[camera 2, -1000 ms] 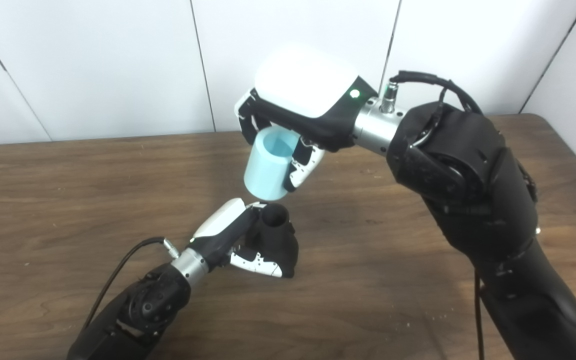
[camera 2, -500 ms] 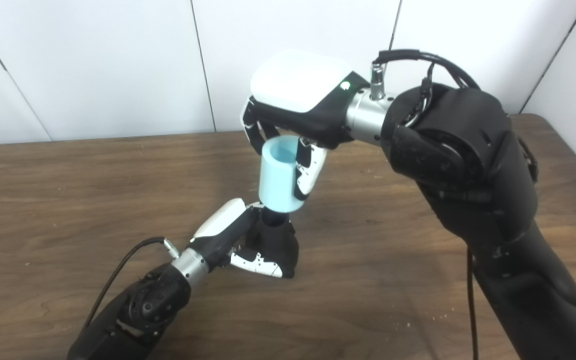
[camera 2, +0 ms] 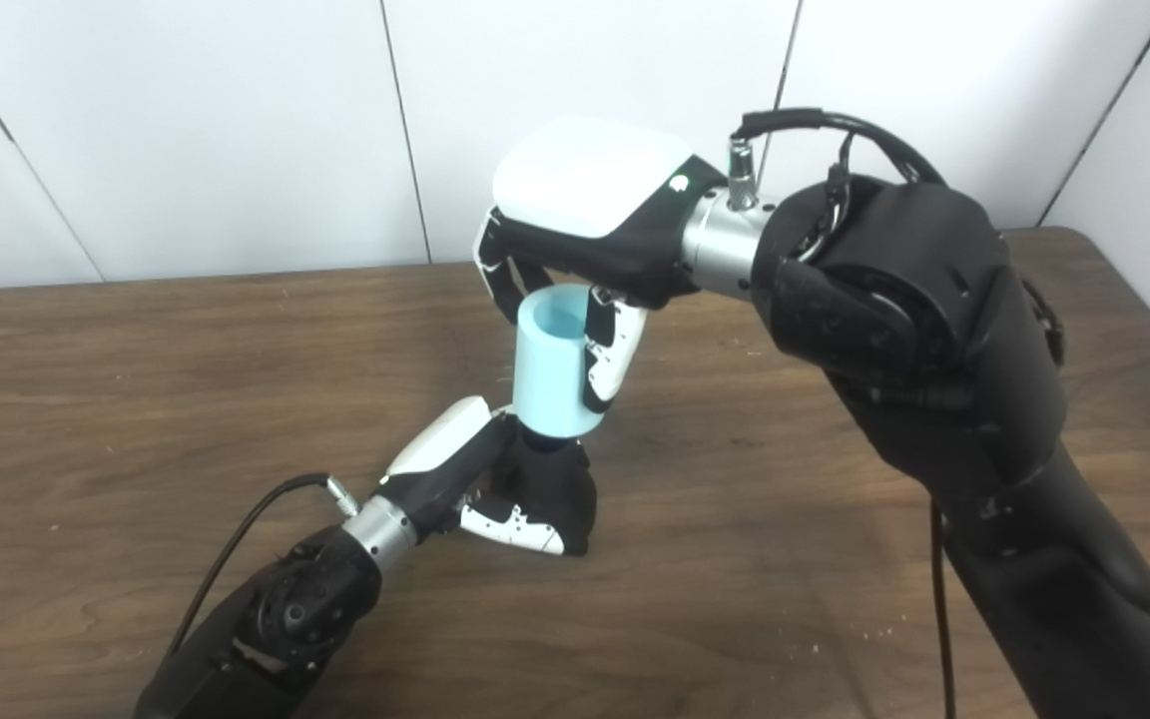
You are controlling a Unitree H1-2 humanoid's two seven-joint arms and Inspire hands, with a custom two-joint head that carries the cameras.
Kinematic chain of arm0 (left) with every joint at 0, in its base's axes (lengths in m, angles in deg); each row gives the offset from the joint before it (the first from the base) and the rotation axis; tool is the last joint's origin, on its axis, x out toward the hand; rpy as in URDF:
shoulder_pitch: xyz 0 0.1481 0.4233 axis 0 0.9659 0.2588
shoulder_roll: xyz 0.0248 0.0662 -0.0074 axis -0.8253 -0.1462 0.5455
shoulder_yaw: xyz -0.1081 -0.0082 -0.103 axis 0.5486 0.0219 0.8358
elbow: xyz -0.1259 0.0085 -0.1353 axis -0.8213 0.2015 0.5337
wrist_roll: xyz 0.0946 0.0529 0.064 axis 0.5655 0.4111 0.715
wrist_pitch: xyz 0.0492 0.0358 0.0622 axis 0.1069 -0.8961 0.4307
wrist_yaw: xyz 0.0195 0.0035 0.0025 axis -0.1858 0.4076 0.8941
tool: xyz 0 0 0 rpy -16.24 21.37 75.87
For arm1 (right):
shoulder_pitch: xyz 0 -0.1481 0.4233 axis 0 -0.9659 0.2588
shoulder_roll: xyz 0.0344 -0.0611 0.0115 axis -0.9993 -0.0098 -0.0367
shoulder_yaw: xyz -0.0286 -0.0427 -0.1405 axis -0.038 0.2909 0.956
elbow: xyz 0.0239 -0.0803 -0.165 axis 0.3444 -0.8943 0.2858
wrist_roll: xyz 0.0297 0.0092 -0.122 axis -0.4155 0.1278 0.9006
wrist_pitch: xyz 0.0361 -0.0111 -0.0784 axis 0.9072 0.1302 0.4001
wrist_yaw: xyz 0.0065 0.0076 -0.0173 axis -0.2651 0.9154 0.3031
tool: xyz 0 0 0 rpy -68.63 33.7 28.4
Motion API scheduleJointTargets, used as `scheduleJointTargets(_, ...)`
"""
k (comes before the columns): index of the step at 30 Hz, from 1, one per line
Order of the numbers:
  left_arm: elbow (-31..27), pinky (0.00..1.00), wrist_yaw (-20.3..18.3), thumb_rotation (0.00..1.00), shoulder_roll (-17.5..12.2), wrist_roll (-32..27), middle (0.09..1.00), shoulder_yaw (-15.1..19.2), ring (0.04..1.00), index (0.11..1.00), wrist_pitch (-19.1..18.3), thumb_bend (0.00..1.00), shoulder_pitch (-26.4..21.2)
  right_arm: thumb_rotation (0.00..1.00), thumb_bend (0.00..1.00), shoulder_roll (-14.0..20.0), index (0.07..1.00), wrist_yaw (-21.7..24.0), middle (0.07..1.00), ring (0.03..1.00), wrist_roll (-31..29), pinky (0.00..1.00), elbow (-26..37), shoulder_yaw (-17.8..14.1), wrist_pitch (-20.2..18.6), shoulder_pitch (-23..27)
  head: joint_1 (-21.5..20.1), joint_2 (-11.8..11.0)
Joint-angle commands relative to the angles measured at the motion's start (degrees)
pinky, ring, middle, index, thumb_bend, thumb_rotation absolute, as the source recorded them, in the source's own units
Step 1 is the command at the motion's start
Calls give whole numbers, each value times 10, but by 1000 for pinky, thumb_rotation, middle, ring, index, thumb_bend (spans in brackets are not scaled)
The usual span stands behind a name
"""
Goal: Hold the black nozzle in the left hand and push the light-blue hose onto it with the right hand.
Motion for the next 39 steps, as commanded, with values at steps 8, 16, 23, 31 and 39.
scheduleJointTargets(8, 55, 842, -125, 361, -7, -5, 702, -51, 846, 408, -87, 623, 49, 0, 525, 5, 489, -46, 407, 222, 2, 109, -8, -7, 8, 0, 0, 1)
scheduleJointTargets(16, 54, 829, -125, 355, -8, -4, 702, -50, 845, 407, -86, 621, 50, 0, 525, -5, 498, -45, 403, 273, 40, 165, -21, 18, -1, -29, 2, 3)
scheduleJointTargets(23, 51, 827, -126, 356, -9, -4, 702, -50, 840, 406, -87, 621, 51, 0, 529, -1, 501, -42, 443, 343, 74, 227, -20, 30, 14, -42, 3, 5)
scheduleJointTargets(31, 54, 830, -128, 361, -7, -4, 704, -50, 846, 406, -87, 624, 50, 0, 522, -14, 500, -30, 498, 396, 86, 287, 2, 42, 19, -49, 3, 4)
scheduleJointTargets(39, 51, 830, -131, 371, -7, -5, 699, -51, 846, 409, -93, 630, 50, 0, 519, -32, 480, 9, 498, 444, 101, 169, 26, 54, 11, -25, 2, 7)
